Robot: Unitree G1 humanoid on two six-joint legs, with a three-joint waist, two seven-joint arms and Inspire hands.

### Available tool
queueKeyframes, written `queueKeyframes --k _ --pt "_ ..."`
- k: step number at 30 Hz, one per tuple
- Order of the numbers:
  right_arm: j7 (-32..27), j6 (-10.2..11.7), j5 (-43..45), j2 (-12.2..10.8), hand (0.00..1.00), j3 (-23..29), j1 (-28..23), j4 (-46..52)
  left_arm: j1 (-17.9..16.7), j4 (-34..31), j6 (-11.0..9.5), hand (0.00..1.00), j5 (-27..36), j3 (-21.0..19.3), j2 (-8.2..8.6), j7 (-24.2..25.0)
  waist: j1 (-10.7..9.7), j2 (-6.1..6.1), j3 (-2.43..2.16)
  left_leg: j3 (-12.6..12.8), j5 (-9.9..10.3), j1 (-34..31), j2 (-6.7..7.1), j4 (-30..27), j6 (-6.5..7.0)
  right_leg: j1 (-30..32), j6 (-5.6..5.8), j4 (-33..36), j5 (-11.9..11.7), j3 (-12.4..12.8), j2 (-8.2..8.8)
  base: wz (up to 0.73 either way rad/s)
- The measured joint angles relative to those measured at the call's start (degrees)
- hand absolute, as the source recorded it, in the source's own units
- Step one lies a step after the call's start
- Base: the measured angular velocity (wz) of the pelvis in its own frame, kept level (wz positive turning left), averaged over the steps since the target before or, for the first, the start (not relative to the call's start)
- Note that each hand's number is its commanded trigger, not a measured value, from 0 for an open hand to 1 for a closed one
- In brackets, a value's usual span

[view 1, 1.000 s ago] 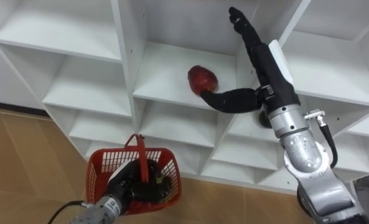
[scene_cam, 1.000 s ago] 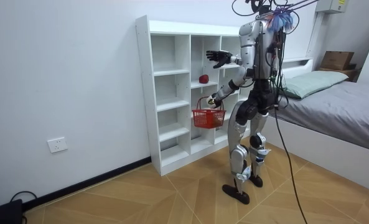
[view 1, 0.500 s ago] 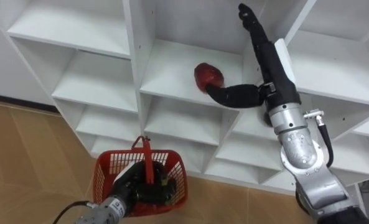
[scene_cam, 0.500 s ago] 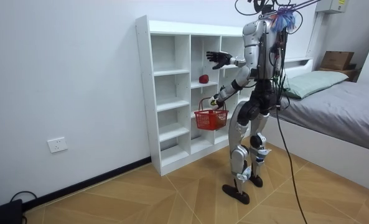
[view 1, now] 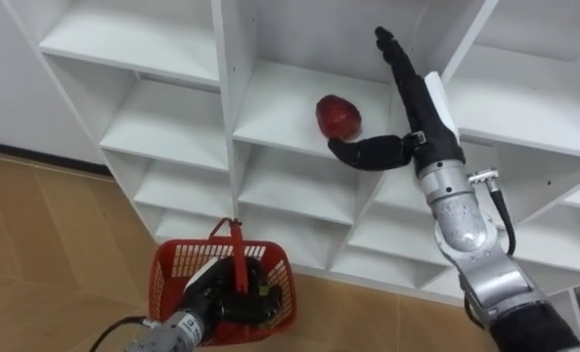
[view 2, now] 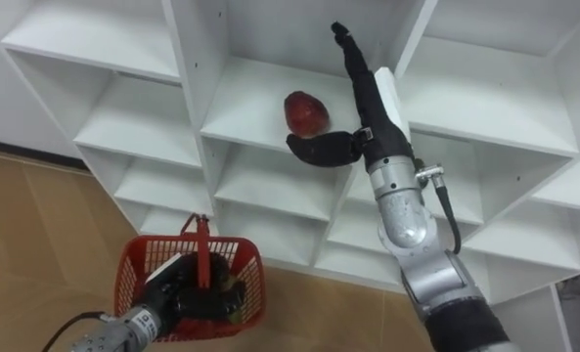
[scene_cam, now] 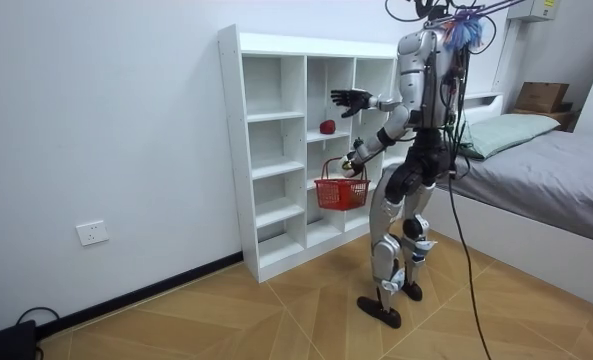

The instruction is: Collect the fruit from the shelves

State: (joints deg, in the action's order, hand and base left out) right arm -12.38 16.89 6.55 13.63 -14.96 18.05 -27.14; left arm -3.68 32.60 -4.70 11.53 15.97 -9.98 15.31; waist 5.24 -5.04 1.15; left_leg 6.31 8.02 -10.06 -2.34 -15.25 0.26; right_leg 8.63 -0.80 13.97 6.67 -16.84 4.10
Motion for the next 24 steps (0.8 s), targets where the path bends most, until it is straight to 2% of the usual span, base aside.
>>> queueKeyframes --k 3,7,12,16,18,24 --pt "0.62 -1.6 -0.14 -0.05 0.0 0.0 0.83 -2.35 0.06 0.18 0.2 1.0 0.0 0.05 0.04 0.69 0.28 0.08 -0.03 -0.21 -0.52 -0.78 0.09 0.05 0.12 0.78 0.21 0.31 -0.14 -0.46 0.16 0.09" --pt "0.58 -2.02 -1.05 -0.08 0.0 0.0 0.96 -3.94 0.08 0.69 0.22 1.0 0.12 0.06 -0.12 1.27 1.32 0.16 0.03 -0.34 -0.85 -1.59 0.06 0.03 0.02 1.62 0.09 0.76 -0.14 -0.63 0.23 0.01" --pt "0.59 -3.2 -1.46 -0.94 0.0 0.0 0.97 -5.57 0.17 1.9 0.22 1.0 0.13 0.46 -0.17 1.6 1.3 0.51 0.27 -0.77 -0.96 -2.1 0.06 0.04 -0.05 1.73 -0.18 0.75 -0.13 -1.22 0.58 0.06" --pt "0.59 -3.25 -1.9 -1.44 0.0 -0.03 0.97 -6.0 0.68 2.46 0.22 1.0 0.13 0.98 -0.15 1.7 1.26 0.76 0.54 -0.97 -0.97 -2.34 0.13 0.0 -0.05 1.95 -0.23 0.69 -0.15 -1.42 0.64 0.02" --pt "0.59 -3.25 -2.01 -1.6 0.0 -0.07 0.97 -6.0 1.17 2.9 0.22 1.0 0.13 1.12 -0.17 1.69 1.25 1.07 0.86 -0.97 -0.97 -2.38 0.17 0.01 -0.05 1.99 -0.23 0.69 -0.15 -1.41 0.68 0.0" --pt "0.44 -3.27 -2.02 -2.2 0.0 -0.14 0.97 -6.86 1.5 3.1 0.22 1.0 0.16 1.13 -0.1 1.57 1.38 1.08 0.92 -0.96 -0.98 -2.63 0.26 0.07 -0.03 2.46 -0.38 0.89 -0.19 -1.26 0.74 0.0"
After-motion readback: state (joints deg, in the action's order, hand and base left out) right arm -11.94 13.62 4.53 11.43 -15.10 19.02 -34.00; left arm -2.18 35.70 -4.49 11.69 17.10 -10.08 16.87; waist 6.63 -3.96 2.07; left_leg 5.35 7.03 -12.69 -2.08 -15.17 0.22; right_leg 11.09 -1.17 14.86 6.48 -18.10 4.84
